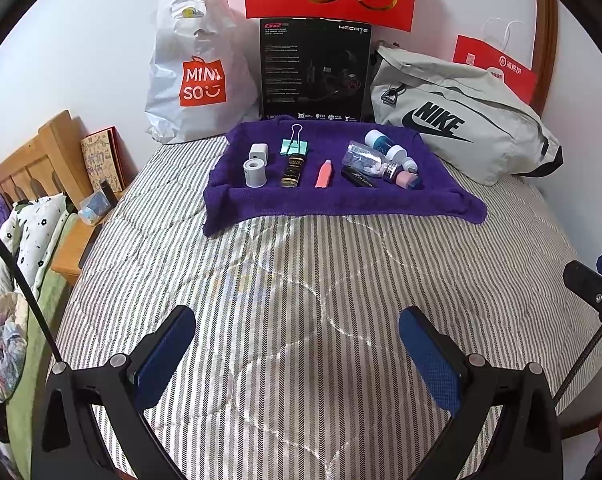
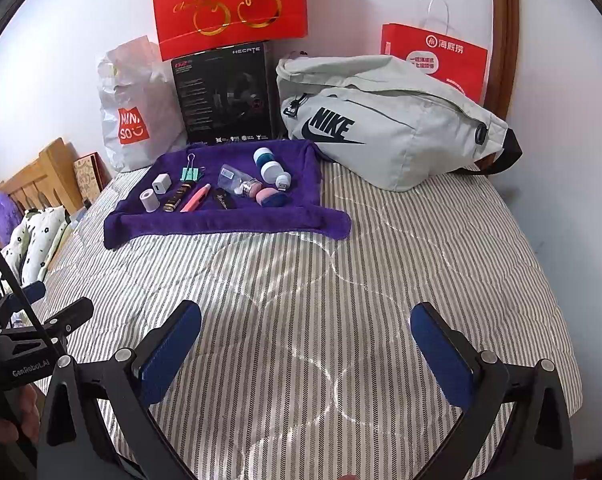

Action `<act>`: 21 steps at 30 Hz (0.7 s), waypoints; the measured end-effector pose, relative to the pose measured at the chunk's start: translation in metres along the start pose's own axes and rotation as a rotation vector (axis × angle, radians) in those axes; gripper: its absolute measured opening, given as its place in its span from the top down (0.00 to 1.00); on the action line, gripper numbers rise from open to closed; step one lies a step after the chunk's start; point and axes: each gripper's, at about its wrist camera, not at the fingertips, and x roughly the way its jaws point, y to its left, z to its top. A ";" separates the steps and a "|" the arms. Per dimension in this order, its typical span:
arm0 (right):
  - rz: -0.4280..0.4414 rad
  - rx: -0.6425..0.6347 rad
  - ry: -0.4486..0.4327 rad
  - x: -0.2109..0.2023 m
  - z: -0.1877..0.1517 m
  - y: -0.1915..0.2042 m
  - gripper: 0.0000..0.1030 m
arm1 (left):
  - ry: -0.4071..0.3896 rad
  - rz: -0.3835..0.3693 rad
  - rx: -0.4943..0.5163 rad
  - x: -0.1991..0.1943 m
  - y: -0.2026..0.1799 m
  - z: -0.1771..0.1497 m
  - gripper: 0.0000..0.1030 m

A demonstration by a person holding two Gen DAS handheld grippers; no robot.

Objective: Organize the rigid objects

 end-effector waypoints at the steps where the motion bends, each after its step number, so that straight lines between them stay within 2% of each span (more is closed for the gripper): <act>1: 0.002 0.000 -0.001 0.000 0.000 0.000 0.00 | -0.001 0.001 0.003 0.000 0.000 0.000 0.00; 21: 0.003 -0.009 0.009 0.005 -0.001 -0.002 0.00 | 0.005 -0.001 0.001 0.001 0.000 0.000 0.00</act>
